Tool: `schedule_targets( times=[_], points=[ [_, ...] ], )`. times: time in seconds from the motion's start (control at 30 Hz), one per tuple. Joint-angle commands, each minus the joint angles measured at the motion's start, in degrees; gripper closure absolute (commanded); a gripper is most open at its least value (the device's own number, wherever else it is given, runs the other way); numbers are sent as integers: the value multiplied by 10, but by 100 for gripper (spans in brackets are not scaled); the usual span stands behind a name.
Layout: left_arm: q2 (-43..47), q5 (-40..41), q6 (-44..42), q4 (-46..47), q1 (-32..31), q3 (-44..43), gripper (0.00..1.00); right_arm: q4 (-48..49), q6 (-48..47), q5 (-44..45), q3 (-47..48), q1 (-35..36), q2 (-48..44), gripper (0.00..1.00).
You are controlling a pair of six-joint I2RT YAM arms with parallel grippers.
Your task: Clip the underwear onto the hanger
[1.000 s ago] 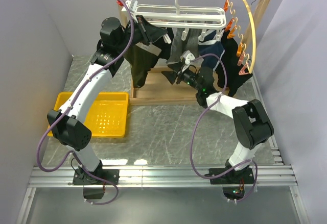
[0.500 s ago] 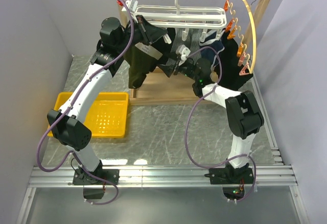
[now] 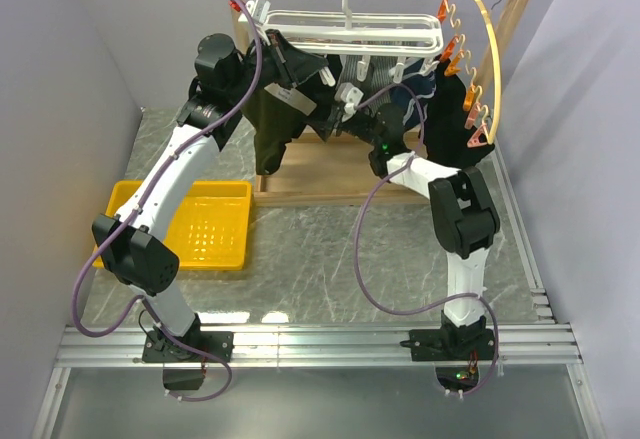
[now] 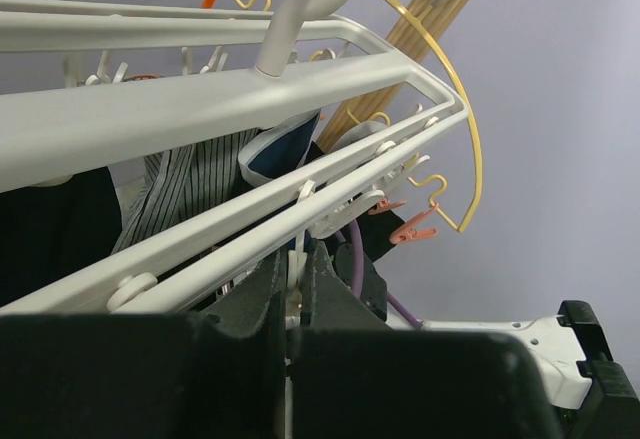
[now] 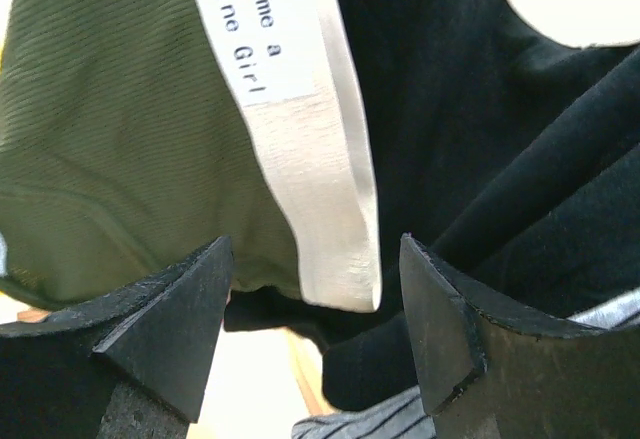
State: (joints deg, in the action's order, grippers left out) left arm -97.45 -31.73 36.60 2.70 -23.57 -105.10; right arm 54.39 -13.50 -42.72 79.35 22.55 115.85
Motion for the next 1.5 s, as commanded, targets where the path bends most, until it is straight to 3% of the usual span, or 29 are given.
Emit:
schedule_targets(
  times=[0.0,0.67,0.83,1.13,1.33,1.47],
  points=[
    [0,-57,-9,-54,-2,16,100,18,-12,-11,44,-5,17,26],
    [6,-64,5,-41,-2,36,100,-47,-7,-102,150,-17,97,28],
    [6,-65,8,-40,-1,34,100,-79,20,-128,171,-20,110,32],
    [9,-62,12,-42,0,35,100,-95,151,-143,260,-39,162,31],
    [4,-63,12,-43,1,30,100,-70,221,-150,263,-48,158,47],
    [6,-61,11,-43,0,33,100,-44,264,-165,225,-51,129,66]
  ],
)
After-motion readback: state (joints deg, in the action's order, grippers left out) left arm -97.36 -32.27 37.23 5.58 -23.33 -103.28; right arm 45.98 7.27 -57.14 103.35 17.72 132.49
